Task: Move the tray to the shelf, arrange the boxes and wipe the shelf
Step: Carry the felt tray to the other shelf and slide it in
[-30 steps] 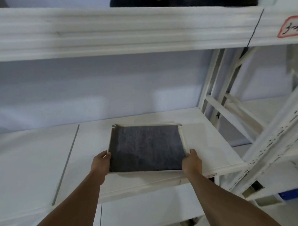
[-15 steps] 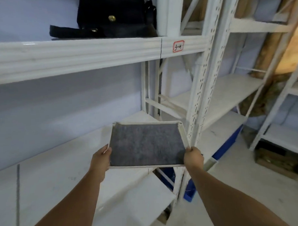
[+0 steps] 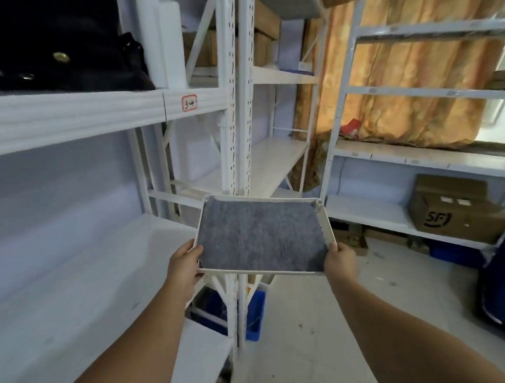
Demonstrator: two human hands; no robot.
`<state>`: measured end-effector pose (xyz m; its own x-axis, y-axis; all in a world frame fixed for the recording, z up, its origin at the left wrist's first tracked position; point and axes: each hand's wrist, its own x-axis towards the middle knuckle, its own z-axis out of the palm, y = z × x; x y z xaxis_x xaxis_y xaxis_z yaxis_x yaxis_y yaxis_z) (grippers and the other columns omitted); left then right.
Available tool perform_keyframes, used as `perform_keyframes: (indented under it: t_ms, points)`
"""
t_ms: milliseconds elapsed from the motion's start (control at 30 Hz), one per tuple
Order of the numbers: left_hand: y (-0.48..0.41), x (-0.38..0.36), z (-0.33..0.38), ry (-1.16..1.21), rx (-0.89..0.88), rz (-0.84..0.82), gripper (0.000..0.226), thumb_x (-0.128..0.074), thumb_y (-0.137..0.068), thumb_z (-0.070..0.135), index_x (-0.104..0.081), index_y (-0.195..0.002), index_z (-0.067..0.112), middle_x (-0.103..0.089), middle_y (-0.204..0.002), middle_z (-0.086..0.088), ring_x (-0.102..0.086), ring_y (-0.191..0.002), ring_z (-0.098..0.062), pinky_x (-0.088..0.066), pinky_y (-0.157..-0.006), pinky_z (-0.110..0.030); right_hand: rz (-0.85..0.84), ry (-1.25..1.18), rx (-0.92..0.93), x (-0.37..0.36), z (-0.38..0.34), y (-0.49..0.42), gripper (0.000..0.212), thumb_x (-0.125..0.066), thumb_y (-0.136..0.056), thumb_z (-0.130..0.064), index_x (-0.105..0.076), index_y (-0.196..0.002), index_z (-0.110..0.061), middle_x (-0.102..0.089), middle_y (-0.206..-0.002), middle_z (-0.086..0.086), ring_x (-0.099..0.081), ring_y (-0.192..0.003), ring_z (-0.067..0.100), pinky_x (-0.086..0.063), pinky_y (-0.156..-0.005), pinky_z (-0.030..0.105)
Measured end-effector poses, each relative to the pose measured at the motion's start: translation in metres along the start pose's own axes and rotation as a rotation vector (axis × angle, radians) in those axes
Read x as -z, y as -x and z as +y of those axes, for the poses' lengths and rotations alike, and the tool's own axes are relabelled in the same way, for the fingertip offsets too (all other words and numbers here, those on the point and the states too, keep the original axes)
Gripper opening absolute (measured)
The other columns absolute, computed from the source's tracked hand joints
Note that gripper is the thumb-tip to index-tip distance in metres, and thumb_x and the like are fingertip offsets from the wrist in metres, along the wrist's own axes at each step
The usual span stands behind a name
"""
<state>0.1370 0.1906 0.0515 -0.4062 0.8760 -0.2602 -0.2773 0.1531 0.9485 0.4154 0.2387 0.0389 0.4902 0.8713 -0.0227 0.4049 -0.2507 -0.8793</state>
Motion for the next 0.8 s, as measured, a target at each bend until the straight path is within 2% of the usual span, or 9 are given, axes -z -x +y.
perform_keyframes:
  t_ms: [100,200,300,367,500,600,733,800]
  points:
    - [0.004,-0.027,0.009,0.018,-0.049,-0.041,0.040,-0.046,-0.098,0.011,-0.050,-0.137,0.022,-0.060,-0.116,-0.004,-0.059,-0.089,-0.015,-0.046,-0.072,-0.030,0.042,-0.026,-0.018,0.024,-0.002,-0.009,0.038,-0.037,-0.100,-0.025,-0.064,-0.116,-0.004,-0.066,-0.111,0.018,-0.059,-0.102,0.037,-0.048,-0.088,0.039]
    - [0.004,-0.052,0.018,0.009,-0.078,-0.074,0.041,-0.044,-0.099,0.010,-0.050,-0.138,0.021,-0.059,-0.113,-0.001,-0.058,-0.096,-0.017,-0.048,-0.079,-0.030,0.079,-0.064,-0.041,0.047,-0.005,-0.019,0.036,-0.039,-0.099,-0.025,-0.067,-0.112,-0.006,-0.067,-0.109,0.016,-0.058,-0.094,0.033,-0.043,-0.078,0.032]
    - [0.002,-0.079,0.021,-0.019,-0.104,-0.131,0.040,-0.046,-0.098,0.013,-0.052,-0.136,0.024,-0.063,-0.122,-0.002,-0.060,-0.101,-0.021,-0.050,-0.077,-0.032,0.120,-0.086,-0.054,0.071,0.000,-0.030,0.036,-0.040,-0.099,-0.026,-0.068,-0.107,-0.005,-0.068,-0.105,0.015,-0.055,-0.085,0.028,-0.040,-0.074,0.030]
    - [0.005,-0.100,0.022,-0.025,-0.113,-0.165,0.040,-0.046,-0.098,0.013,-0.051,-0.137,0.024,-0.061,-0.127,-0.004,-0.060,-0.105,-0.022,-0.049,-0.083,-0.034,0.150,-0.121,-0.077,0.088,0.005,-0.037,0.037,-0.040,-0.098,-0.027,-0.069,-0.108,-0.005,-0.068,-0.103,0.015,-0.057,-0.087,0.030,-0.042,-0.075,0.031]
    - [0.013,-0.150,0.023,-0.071,-0.147,-0.205,0.037,-0.045,-0.099,0.016,-0.053,-0.135,0.025,-0.058,-0.133,-0.004,-0.057,-0.114,-0.025,-0.049,-0.078,-0.033,0.207,-0.170,-0.100,0.128,0.011,-0.058,0.032,-0.041,-0.095,-0.021,-0.069,-0.103,-0.005,-0.066,-0.094,0.012,-0.060,-0.090,0.032,-0.045,-0.077,0.034]
    - [0.018,-0.187,0.024,-0.111,-0.180,-0.208,0.037,-0.043,-0.100,0.017,-0.053,-0.136,0.022,-0.056,-0.136,-0.005,-0.056,-0.119,-0.028,-0.048,-0.080,-0.033,0.247,-0.204,-0.112,0.160,0.010,-0.074,0.026,-0.042,-0.092,-0.018,-0.065,-0.100,-0.009,-0.062,-0.093,0.010,-0.059,-0.092,0.031,-0.048,-0.084,0.038]
    - [0.030,-0.239,0.027,-0.094,-0.214,-0.217,0.037,-0.042,-0.101,0.016,-0.051,-0.137,0.018,-0.060,-0.127,-0.004,-0.059,-0.104,-0.023,-0.045,-0.064,-0.024,0.279,-0.245,-0.112,0.199,0.012,-0.100,0.028,-0.044,-0.092,-0.018,-0.065,-0.109,-0.011,-0.064,-0.104,0.012,-0.060,-0.098,0.031,-0.049,-0.093,0.044]
    - [0.033,-0.265,0.026,-0.094,-0.212,-0.216,0.037,-0.043,-0.100,0.016,-0.052,-0.136,0.017,-0.060,-0.129,-0.007,-0.060,-0.107,-0.026,-0.045,-0.061,-0.023,0.282,-0.263,-0.111,0.219,0.015,-0.114,0.028,-0.043,-0.094,-0.017,-0.066,-0.111,-0.011,-0.061,-0.100,0.009,-0.056,-0.093,0.026,-0.049,-0.092,0.042]
